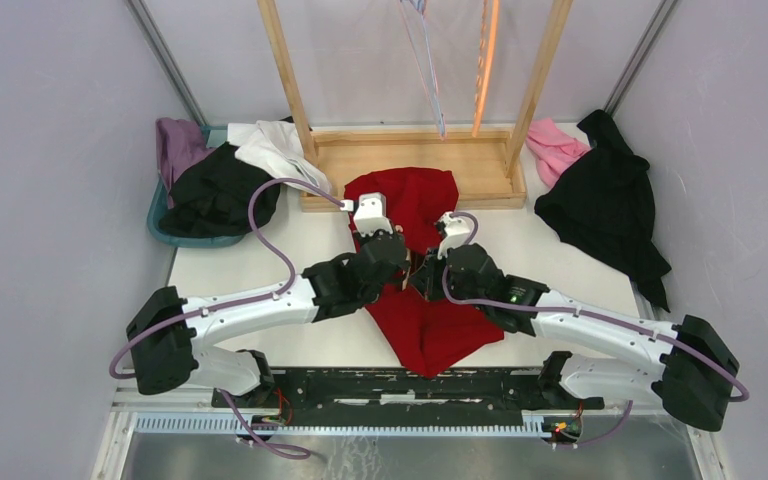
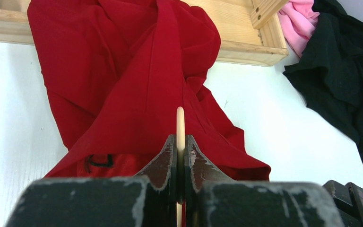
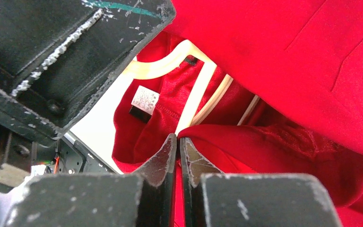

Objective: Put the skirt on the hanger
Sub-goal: Hang the skirt on the hanger.

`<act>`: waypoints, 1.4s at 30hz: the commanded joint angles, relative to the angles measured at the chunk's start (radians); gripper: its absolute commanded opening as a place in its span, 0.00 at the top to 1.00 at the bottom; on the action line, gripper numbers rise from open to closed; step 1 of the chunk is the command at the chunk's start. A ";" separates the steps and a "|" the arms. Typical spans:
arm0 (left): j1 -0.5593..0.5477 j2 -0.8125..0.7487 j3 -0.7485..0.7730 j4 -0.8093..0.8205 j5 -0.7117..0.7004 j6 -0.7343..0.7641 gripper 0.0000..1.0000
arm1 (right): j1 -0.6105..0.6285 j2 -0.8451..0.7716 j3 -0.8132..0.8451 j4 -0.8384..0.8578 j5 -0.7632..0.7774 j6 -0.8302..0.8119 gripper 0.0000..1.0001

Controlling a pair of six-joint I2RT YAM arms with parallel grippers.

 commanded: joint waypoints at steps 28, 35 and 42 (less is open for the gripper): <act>-0.008 -0.076 -0.053 0.014 0.093 -0.052 0.97 | 0.004 0.016 -0.050 0.074 -0.004 0.065 0.78; -0.007 -0.061 -0.045 0.020 0.099 -0.050 0.97 | 0.004 -0.056 -0.057 -0.003 0.014 0.055 0.78; -0.006 -0.054 -0.035 0.026 0.117 -0.049 0.97 | 0.004 0.012 -0.059 0.068 -0.017 0.057 0.76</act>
